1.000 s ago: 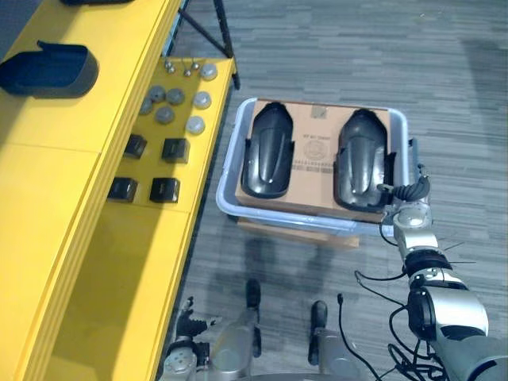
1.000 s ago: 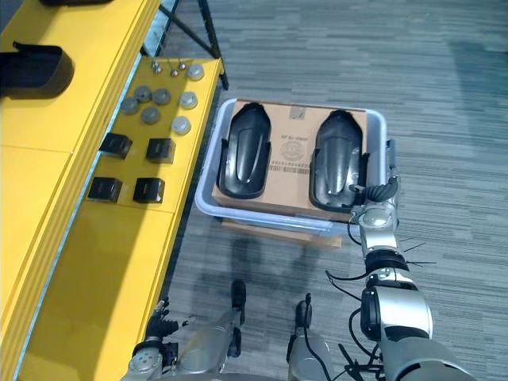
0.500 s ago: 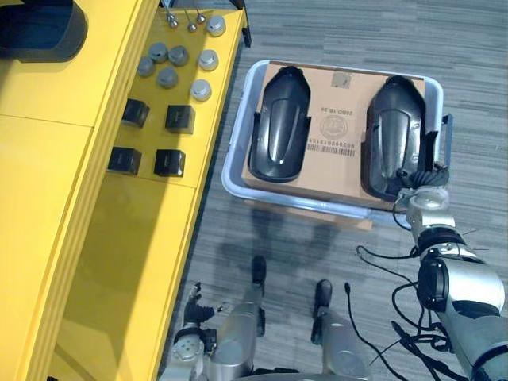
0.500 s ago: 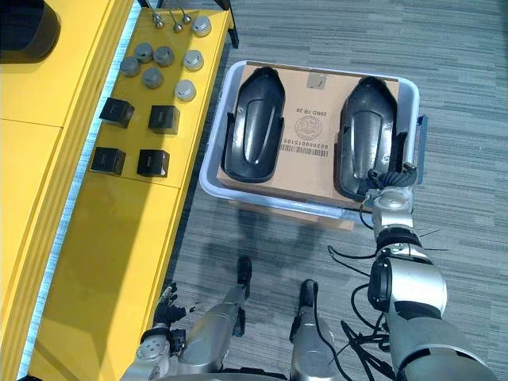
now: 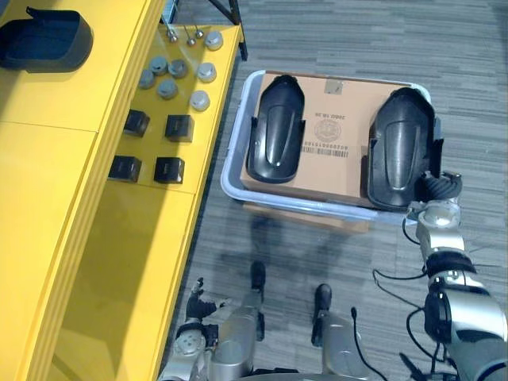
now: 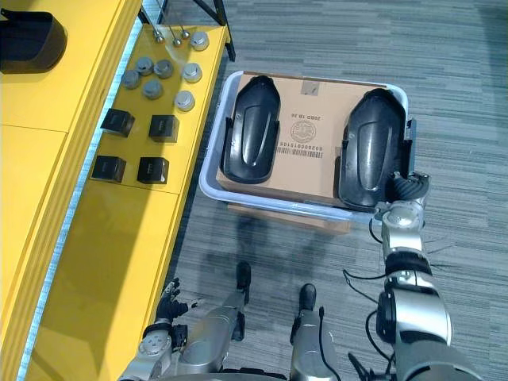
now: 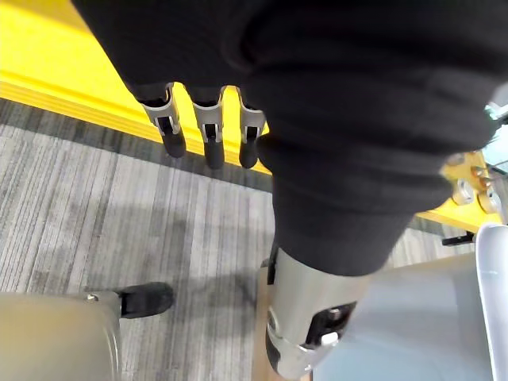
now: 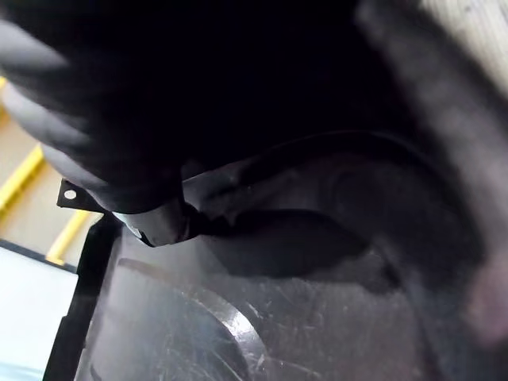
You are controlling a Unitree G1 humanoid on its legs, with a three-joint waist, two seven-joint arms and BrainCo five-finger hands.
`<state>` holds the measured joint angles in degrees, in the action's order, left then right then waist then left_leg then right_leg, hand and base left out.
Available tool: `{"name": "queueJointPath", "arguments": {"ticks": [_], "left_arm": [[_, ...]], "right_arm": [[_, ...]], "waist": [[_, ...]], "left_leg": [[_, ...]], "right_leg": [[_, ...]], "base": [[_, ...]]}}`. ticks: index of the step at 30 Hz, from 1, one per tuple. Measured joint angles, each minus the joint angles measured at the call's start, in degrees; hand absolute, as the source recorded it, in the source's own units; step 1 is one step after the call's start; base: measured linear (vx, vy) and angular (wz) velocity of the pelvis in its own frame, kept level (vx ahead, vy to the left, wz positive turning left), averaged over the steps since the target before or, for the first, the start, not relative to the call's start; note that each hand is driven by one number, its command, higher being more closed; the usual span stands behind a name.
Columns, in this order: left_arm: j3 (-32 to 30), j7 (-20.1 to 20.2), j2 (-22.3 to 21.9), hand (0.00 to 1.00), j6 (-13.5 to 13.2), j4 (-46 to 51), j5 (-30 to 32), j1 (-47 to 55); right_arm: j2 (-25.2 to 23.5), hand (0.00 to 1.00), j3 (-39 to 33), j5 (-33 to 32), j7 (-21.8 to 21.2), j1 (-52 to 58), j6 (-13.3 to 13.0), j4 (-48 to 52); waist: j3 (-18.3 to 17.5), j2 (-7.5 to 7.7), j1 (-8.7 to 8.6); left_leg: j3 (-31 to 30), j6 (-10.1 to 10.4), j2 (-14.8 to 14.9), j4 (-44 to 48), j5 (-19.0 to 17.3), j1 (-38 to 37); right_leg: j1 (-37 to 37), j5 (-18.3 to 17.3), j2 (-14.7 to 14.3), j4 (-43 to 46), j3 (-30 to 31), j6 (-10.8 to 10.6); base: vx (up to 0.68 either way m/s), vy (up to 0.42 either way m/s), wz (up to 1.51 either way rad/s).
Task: Walk over and take plastic housings, then place them on the shelf
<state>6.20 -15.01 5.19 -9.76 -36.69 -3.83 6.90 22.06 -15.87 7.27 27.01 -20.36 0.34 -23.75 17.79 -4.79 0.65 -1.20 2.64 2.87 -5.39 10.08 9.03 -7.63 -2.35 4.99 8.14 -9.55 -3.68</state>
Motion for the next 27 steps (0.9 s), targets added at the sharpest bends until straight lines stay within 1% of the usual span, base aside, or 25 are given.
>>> {"name": "queueJointPath", "arguments": {"ticks": [2, 3, 5, 7, 9, 12, 14, 15, 17, 18, 23, 27], "left_arm": [[-1.4, 0.0, 0.0, 0.00, 0.0, 5.4, 0.0, 1.3], [-1.7, 0.0, 0.0, 0.00, 0.0, 6.7, -0.1, 1.4], [-2.4, 0.1, 0.2, 0.00, -0.1, 13.5, -0.1, 3.0], [-2.3, 0.1, 0.1, 0.00, -0.1, 19.4, -0.2, 4.6], [-2.4, 0.1, 0.1, 0.00, -0.3, 25.3, -0.3, 5.6], [-2.1, 0.0, 0.0, 0.00, -0.8, 35.1, -0.2, 6.2], [-1.1, -0.1, 0.1, 0.00, -1.0, 42.0, -0.1, 6.2], [0.4, -0.1, 0.1, 0.00, -2.2, 45.9, 0.0, 6.1], [1.9, -0.1, 0.1, 0.00, -2.8, 48.1, 0.0, 6.1], [4.5, -0.3, 0.1, 0.00, -3.2, 50.1, 0.6, 5.6], [9.6, -0.8, 0.1, 0.00, -3.5, 51.7, 4.8, 5.3], [13.1, -1.8, 0.0, 0.00, -3.4, 51.7, 6.7, 3.7]], "right_arm": [[-2.1, 1.00, -0.3, 1.0, 1.0, 4.6, -0.2, 7.1], [-2.5, 1.00, -0.5, 1.4, 1.0, 5.4, -0.4, 8.5], [-5.5, 1.00, -1.8, 3.5, 1.2, 7.9, -1.7, 13.5], [-7.2, 1.00, -1.8, 4.6, 1.6, 10.1, -2.1, 17.2], [-9.2, 1.00, -1.7, 5.9, 1.8, 11.8, -2.3, 21.7], [-11.4, 1.00, -0.2, 9.0, 1.7, 13.6, -2.8, 26.0], [-12.8, 1.00, 2.5, 10.7, 1.4, 14.5, -2.8, 28.1], [-13.7, 1.00, 4.7, 12.1, 1.0, 15.9, -2.8, 30.0], [-14.5, 1.00, 6.5, 13.4, 0.3, 16.7, -2.9, 30.3], [-15.4, 1.00, 8.9, 14.6, -0.2, 17.5, -2.9, 30.3], [-17.1, 1.00, 13.0, 17.8, -2.0, 17.9, -2.9, 30.3], [-17.3, 1.00, 16.8, 18.2, -2.2, 18.0, -2.9, 30.3]], "waist": [[-2.6, 0.88, -0.10], [-3.0, 1.00, -0.09], [-4.6, 1.39, -0.08], [-6.0, 1.51, -0.11], [-6.7, 1.51, -0.14], [-7.5, 1.68, -0.09], [-7.6, 1.78, -0.17], [-8.1, 1.73, -0.15], [-9.0, 1.82, -0.19], [-10.0, 1.90, -0.16], [-10.5, 1.83, -0.61], [-10.8, 1.86, -1.26]], "left_leg": [[-0.1, 0.1, 0.0, 0.0, -0.1, -0.6], [-0.2, 0.0, 0.1, 0.0, -0.2, -0.9], [-0.3, 0.3, 0.2, -0.1, -1.2, -1.8], [-0.4, 0.3, 0.1, -0.3, -1.2, -1.9], [-0.5, 0.3, 0.1, -0.4, -1.2, -2.1], [-0.6, 0.1, 0.1, -0.2, -1.1, -2.8], [-0.6, 0.0, 0.0, -0.2, -1.0, -3.6], [-0.6, 0.0, 0.0, -0.2, -1.0, -3.7], [-0.5, 0.0, 0.1, -0.2, -1.0, -3.7], [-0.4, 0.0, 0.1, -0.2, -1.0, -3.8], [-0.3, 0.0, 0.0, -0.1, -1.0, -4.9], [-0.3, 0.1, 0.2, -0.5, -1.1, -5.4]], "right_leg": [[0.7, 0.0, 0.0, -0.2, 0.0, 0.0], [0.9, -0.2, 0.0, -0.2, 0.0, -0.2], [1.8, -0.8, 0.1, -0.3, 0.0, -0.7], [2.1, -0.9, 0.1, -0.5, -0.1, -0.7], [2.4, -1.0, 0.1, -0.6, -0.3, -0.4], [3.2, -0.8, 0.2, -0.6, -0.4, -0.7], [4.1, -0.8, 0.2, -0.9, -0.4, -0.6], [4.4, -0.8, 0.2, -1.3, -0.5, -0.7], [4.4, -0.7, 0.2, -1.4, -0.5, -0.6], [4.5, -0.6, 0.2, -1.4, -0.5, -0.4], [5.8, -0.4, 0.1, -1.6, -0.4, -0.2], [6.4, -0.3, -0.3, -2.4, -0.4, 0.0]], "base": [[0.00, 0.000, 0.00], [0.00, 0.000, 0.00], [0.00, 0.000, 0.00], [0.00, 0.002, 0.03], [0.00, 0.003, 0.05], [0.01, -0.001, 0.01], [0.00, 0.000, 0.00], [0.00, 0.000, 0.00], [0.02, -0.004, 0.00], [0.05, -0.010, 0.00], [0.01, -0.002, 0.00], [-0.03, 0.003, -0.01]]}}
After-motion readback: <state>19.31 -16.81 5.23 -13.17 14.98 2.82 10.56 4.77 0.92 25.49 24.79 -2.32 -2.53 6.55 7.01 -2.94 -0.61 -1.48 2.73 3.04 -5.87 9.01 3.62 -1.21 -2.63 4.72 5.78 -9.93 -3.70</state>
